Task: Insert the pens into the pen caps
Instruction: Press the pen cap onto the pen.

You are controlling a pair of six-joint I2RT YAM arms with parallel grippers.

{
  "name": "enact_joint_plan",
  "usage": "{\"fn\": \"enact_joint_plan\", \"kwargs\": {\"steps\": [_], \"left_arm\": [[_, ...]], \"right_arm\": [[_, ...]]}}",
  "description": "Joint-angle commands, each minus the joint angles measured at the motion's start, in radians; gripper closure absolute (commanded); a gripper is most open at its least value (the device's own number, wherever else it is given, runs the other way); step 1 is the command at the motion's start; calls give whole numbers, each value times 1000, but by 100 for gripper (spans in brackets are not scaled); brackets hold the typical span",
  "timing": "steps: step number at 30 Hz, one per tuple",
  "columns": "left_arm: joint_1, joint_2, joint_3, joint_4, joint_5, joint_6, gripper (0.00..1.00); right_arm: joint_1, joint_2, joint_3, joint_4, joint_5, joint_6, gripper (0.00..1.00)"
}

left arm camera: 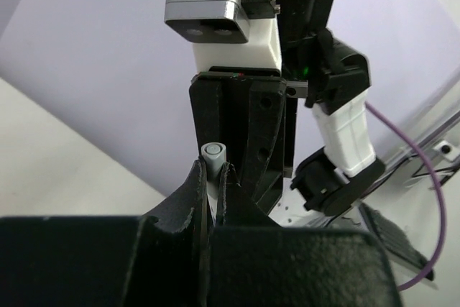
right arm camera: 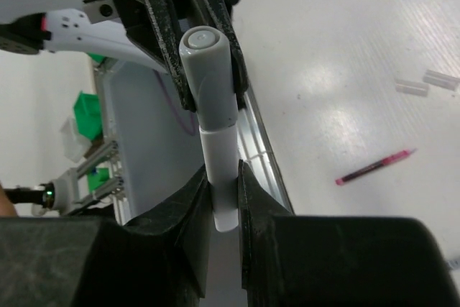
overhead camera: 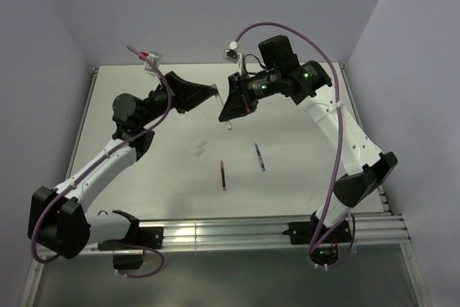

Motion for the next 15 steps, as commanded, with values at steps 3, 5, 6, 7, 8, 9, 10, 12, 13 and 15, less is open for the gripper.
{"fn": "enact_joint_plan", "kwargs": {"steps": [3,5,6,7,8,9,10,12,13,15], "left_arm": [[-134,-19,-25,-432,510,219,100],[-133,-6,-5,-454,503,255,100],[-134,-2,-2,-442,510,253,100],[-134,4,-2,-436,515,247,100],[-136,10,-5,-425,533,241,100],[-136,10,-17,-337,538,188,100],[-137,7,-48,-280,541,152,100],[-137,5,-75,-116,550,42,100],[-139,4,-95,-39,559,17,100],[-140,-1,-106,7,564,-26,100]], "right_arm": [[-57,-31,118,412,225,-82,100],[-57,-28,129,415,212,-74,100],[-56,-26,144,415,210,-70,100],[-54,-23,153,416,213,-71,100],[-54,-17,161,418,198,-68,100],[-56,-14,176,424,181,-65,100],[-56,-9,182,431,135,-62,100],[-56,-2,195,457,72,-31,100],[-54,0,199,468,16,-10,100],[-54,8,207,488,-20,4,100]]}}
